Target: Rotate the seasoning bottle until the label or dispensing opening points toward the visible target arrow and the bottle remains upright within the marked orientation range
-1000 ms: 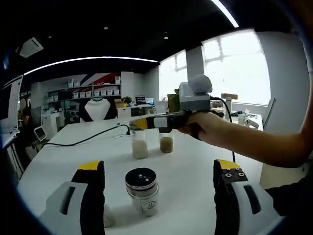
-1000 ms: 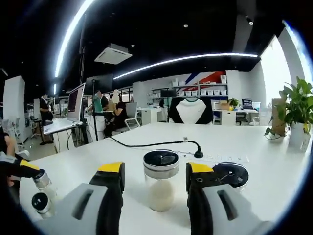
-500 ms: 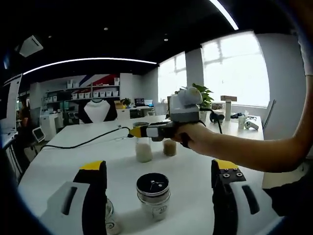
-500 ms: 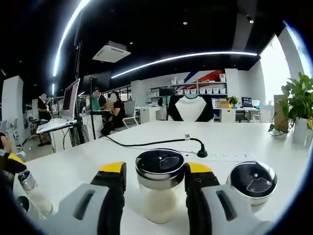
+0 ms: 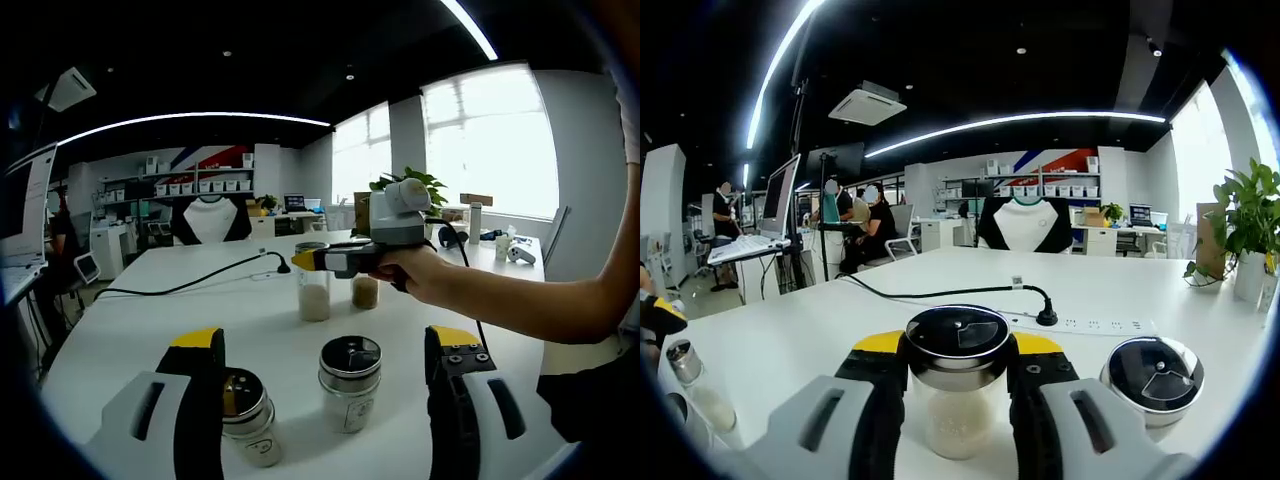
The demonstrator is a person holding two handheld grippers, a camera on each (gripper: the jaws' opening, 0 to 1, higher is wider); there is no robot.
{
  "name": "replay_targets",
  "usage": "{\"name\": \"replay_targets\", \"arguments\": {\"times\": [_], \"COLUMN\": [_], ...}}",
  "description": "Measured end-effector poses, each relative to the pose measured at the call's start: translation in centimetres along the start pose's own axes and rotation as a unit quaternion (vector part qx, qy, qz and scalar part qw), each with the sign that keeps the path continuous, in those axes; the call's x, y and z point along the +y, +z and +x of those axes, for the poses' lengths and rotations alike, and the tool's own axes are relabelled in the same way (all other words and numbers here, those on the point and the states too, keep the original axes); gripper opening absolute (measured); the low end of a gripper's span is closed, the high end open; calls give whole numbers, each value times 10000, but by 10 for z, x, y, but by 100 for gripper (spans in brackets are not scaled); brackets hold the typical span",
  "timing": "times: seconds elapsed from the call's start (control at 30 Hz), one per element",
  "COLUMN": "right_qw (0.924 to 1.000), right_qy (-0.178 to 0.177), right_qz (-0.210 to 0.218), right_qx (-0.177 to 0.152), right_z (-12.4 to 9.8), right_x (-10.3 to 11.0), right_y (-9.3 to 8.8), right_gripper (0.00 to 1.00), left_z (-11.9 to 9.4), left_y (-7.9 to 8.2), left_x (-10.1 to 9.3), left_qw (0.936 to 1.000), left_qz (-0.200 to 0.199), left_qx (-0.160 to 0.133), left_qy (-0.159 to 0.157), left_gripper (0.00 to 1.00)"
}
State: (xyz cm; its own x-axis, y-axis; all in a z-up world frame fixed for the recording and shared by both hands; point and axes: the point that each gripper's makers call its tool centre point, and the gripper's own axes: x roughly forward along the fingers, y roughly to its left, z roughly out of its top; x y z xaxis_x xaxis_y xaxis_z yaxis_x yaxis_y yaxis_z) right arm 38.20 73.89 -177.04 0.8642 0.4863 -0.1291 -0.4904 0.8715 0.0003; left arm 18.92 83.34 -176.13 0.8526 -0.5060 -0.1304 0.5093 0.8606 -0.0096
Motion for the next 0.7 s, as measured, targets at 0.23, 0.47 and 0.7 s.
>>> {"name": "replay_targets", "arguments": {"times": [0.23,0.47,0.7], "right_qw": [9999,9999,9993], "right_qy": [36,106,301], "right_qz": [-153,-16,28], "right_qx": [52,59,219], "right_z": [-28,-55,-89], "right_x": [7,5,22], "right_y": [0,-2,-10], "right_gripper": [36,36,36], "left_z": [-1,-5,-11], "left_y": [3,4,7], "left_x": [1,-13,-31], "left_qw": [10000,10000,9997], "left_qz": [4,2,85], "left_qx": [-6,19,15], "left_qy": [31,-95,-225], "left_gripper": [89,89,89]}}
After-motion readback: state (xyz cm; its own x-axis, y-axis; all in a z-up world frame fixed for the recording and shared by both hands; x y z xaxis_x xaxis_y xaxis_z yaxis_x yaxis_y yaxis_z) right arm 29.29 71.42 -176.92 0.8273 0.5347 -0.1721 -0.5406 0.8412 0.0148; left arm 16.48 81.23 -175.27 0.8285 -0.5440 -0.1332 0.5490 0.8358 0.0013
